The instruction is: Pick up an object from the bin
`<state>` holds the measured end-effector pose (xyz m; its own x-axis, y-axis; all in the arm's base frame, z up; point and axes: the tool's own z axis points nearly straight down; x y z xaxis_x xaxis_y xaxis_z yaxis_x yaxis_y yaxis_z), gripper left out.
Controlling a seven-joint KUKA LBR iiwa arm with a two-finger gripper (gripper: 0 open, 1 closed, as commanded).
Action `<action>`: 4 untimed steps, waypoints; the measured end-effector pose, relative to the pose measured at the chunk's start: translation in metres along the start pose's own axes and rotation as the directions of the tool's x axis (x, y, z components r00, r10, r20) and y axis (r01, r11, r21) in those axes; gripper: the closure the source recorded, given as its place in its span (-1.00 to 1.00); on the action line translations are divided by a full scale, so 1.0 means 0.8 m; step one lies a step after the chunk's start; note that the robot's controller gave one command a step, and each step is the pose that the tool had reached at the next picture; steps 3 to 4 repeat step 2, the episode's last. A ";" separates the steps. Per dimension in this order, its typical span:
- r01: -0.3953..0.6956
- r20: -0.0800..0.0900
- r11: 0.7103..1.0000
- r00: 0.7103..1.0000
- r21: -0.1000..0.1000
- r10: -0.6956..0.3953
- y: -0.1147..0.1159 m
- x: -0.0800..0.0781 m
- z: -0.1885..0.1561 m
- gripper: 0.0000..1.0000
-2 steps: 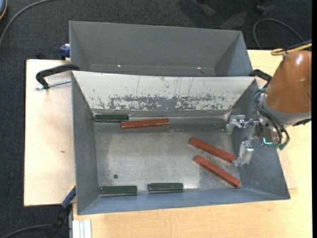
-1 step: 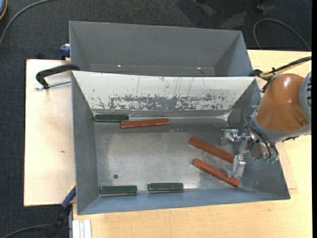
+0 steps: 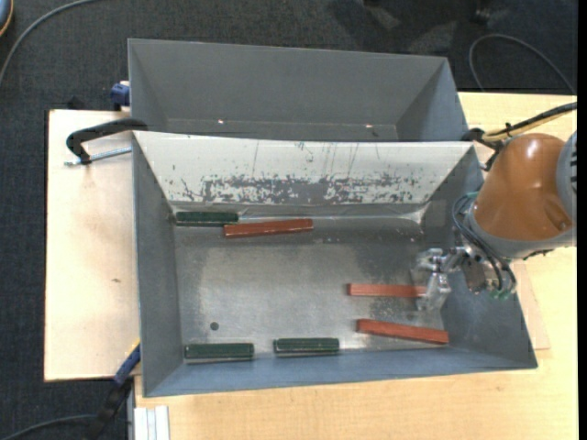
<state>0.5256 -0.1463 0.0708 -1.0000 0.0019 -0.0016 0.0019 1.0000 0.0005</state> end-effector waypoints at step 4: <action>0.334 0.011 0.943 0.943 0.005 -0.334 0.073 -0.042 -0.247 1.00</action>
Offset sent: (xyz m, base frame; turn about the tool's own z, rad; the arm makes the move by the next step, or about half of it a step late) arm 0.0159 0.0249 0.1142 0.0149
